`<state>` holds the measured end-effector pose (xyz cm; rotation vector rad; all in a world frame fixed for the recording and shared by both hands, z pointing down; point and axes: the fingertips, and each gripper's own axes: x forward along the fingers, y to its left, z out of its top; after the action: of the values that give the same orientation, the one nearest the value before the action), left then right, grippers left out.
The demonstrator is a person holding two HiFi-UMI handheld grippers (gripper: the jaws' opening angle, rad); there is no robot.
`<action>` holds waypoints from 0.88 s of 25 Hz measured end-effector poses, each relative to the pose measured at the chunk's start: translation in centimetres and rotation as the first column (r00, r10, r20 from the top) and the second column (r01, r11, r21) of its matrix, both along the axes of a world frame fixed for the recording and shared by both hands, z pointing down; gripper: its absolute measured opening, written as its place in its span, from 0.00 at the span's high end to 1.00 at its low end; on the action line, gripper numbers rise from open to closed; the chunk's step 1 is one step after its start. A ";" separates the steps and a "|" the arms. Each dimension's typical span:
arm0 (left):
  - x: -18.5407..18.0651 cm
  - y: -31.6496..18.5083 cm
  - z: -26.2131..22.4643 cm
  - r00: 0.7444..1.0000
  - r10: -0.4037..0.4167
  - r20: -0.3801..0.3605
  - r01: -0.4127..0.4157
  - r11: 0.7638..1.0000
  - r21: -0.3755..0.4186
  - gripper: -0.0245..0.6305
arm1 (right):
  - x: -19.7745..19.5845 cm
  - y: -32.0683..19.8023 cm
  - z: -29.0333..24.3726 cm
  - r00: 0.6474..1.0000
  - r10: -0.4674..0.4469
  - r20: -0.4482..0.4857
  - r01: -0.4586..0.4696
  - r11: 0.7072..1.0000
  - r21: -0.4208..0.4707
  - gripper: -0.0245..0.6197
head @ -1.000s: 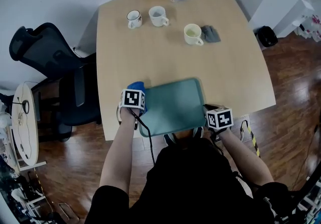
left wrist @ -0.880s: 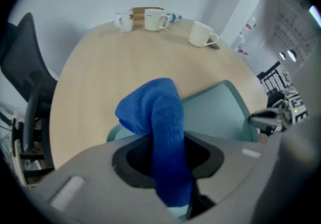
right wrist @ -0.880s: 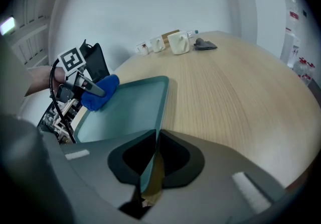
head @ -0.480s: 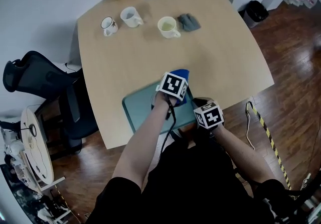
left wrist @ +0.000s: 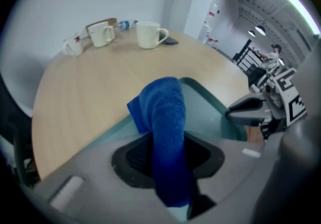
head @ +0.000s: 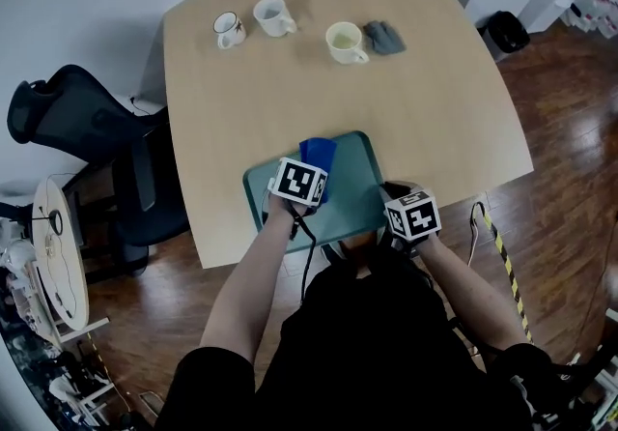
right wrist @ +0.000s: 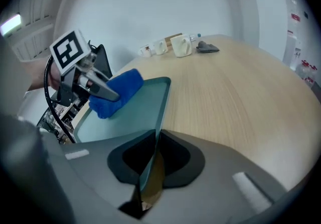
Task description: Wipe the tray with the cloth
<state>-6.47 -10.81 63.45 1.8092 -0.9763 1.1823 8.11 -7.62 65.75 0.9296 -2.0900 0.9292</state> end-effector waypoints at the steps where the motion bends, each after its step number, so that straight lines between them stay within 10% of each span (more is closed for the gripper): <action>1: -2.1 0.8 0.1 0.999 -0.044 0.003 0.044 0.999 0.001 0.74 | 0.1 0.0 0.1 1.000 -0.001 -0.006 0.001 1.000 0.001 0.91; 7: -14.0 4.7 0.4 0.972 -0.232 0.048 0.233 0.972 -0.018 0.74 | -0.2 -0.4 0.3 0.999 0.015 -0.036 -0.015 1.000 0.003 0.91; 12: -16.1 5.7 0.2 0.959 -0.283 0.011 0.283 0.959 -0.001 0.74 | -0.6 -0.4 0.2 0.998 0.016 -0.056 -0.016 1.000 -0.002 0.91; 17: -13.7 4.7 1.0 0.980 -0.143 0.140 0.142 0.990 0.016 0.74 | -0.8 -0.4 0.1 0.997 0.026 -0.068 -0.026 1.000 0.011 0.91; 22: -5.1 2.0 0.7 0.995 0.046 0.092 -0.048 0.999 0.015 0.74 | -0.9 -0.4 -0.1 0.999 0.032 -0.041 -0.032 0.999 0.011 0.91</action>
<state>-11.61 -8.77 64.15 1.8139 -1.0037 1.2992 7.17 -7.98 65.62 0.9822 -2.0521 0.9089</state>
